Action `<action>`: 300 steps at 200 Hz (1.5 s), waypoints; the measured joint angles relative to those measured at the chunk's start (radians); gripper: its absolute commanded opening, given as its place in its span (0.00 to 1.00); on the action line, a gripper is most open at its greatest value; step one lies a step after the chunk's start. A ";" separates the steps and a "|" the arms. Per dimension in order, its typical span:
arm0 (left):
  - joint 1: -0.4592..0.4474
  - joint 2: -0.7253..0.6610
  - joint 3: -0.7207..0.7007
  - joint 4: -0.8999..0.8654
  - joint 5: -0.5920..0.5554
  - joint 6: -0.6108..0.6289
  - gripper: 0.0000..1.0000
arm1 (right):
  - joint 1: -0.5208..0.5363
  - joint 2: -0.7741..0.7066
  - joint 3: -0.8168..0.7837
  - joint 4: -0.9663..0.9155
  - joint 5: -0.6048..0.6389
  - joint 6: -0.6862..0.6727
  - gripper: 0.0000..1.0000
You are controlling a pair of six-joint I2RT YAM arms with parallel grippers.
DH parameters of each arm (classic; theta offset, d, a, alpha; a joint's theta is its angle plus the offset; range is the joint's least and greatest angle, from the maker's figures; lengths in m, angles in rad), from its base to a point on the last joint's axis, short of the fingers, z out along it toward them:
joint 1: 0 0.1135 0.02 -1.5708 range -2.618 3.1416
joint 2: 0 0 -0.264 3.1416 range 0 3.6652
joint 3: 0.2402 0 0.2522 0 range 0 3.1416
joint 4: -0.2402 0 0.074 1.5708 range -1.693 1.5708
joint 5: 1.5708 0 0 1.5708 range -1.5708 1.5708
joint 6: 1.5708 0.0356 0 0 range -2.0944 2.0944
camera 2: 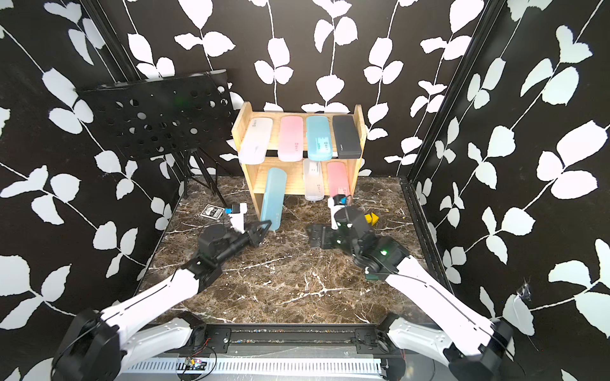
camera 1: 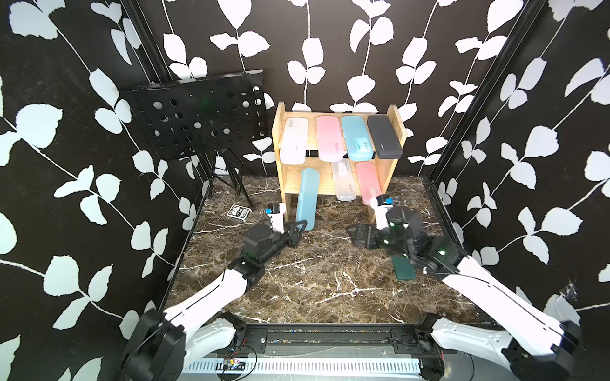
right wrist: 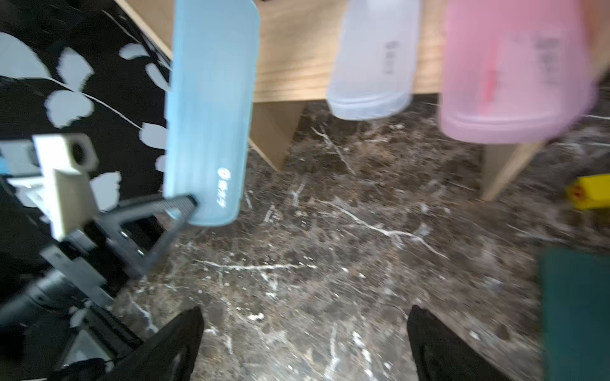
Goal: Remove the pencil cases from the shelf
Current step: Pick up the pencil case from the shelf.
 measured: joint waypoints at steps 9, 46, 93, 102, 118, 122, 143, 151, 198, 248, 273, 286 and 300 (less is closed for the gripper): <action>0.000 -0.047 -0.041 -0.003 -0.006 0.023 0.00 | 0.018 0.040 0.001 0.093 -0.018 0.027 1.00; 0.000 -0.248 -0.117 -0.098 -0.028 0.090 0.00 | 0.074 0.296 0.158 0.227 -0.050 0.054 1.00; 0.000 -0.378 -0.117 -0.185 -0.038 0.117 0.00 | 0.132 0.530 0.404 0.275 -0.076 0.045 0.99; 0.000 -0.386 -0.117 -0.197 -0.039 0.119 0.00 | 0.139 0.558 0.433 0.280 -0.080 0.043 1.00; 0.002 -0.397 -0.117 -0.217 -0.053 0.119 0.00 | 0.147 0.595 0.463 0.280 -0.085 0.040 0.99; 0.002 -0.399 -0.117 -0.223 -0.056 0.119 0.00 | 0.148 0.601 0.469 0.277 -0.087 0.040 1.00; 0.003 -0.410 -0.117 -0.251 -0.069 0.119 0.00 | 0.149 0.626 0.484 0.269 -0.095 0.037 1.00; 0.003 -0.415 -0.117 -0.261 -0.072 0.119 0.00 | 0.150 0.629 0.484 0.266 -0.095 0.035 0.99; 0.003 -0.456 -0.117 -0.295 -0.073 0.117 0.00 | 0.152 0.630 0.483 0.262 -0.101 0.034 0.99; 0.002 -0.482 -0.117 -0.293 -0.062 0.112 0.00 | 0.152 0.634 0.477 0.278 -0.125 0.034 0.99; 0.002 -0.489 -0.117 -0.293 -0.061 0.112 0.00 | 0.152 0.645 0.475 0.292 -0.136 0.040 0.91; 0.002 -0.489 -0.117 -0.294 -0.061 0.111 0.00 | 0.152 0.649 0.470 0.299 -0.144 0.047 0.80; 0.002 -0.487 -0.119 -0.295 -0.063 0.112 0.00 | 0.153 0.651 0.465 0.313 -0.152 0.066 0.72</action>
